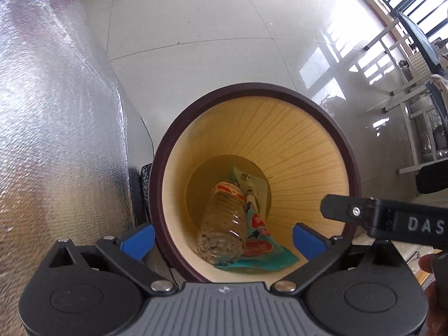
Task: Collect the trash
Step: 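Raise both open tools away from the wastebasket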
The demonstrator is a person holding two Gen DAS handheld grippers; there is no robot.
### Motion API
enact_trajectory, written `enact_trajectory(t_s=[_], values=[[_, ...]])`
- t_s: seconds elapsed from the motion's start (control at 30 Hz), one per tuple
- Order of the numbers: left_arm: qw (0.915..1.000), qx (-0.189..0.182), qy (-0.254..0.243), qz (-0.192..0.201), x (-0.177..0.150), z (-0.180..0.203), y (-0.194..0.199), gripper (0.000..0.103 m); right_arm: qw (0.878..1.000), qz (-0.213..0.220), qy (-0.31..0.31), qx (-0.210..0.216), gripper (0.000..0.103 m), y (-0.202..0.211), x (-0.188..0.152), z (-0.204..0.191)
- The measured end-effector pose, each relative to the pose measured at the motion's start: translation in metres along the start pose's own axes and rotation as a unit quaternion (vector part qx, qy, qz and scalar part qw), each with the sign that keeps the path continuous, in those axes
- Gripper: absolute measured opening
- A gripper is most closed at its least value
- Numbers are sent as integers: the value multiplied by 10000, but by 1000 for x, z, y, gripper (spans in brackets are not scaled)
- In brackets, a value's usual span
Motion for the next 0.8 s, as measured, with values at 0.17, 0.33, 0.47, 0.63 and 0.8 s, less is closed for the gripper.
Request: enact_trajectory(t_s=[0.17,0.33,0.47,0.63,0.8], values=[[9999,11,74,150,-9,1,15,103,9998,164,125,-18,101,16,-8,5],[9993,78,189,322,-20,-2,31,103,9990,356,227,-144,103,30,-14,12],[9984,94,242,501,-28,-2,46,103,9979,516,336,-190,103,40,-20,19],[9973,114,168,699,-40,0,59,103,9949,790,573,-265,103,56,-31,26],[9950,114,200,971,-52,3,75,103,9920,994,713,-297,103,67,-44,33]])
Point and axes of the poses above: each gripper's, at about its wrist camera, not at the fingertips, and y roughly against the way its jaws point, z to its right, x to its top, the point moved 9 cm from there along -y, roughly the way its jaws point, and after that the axes turned 12 degrees about -x, right-handed, at the moved point
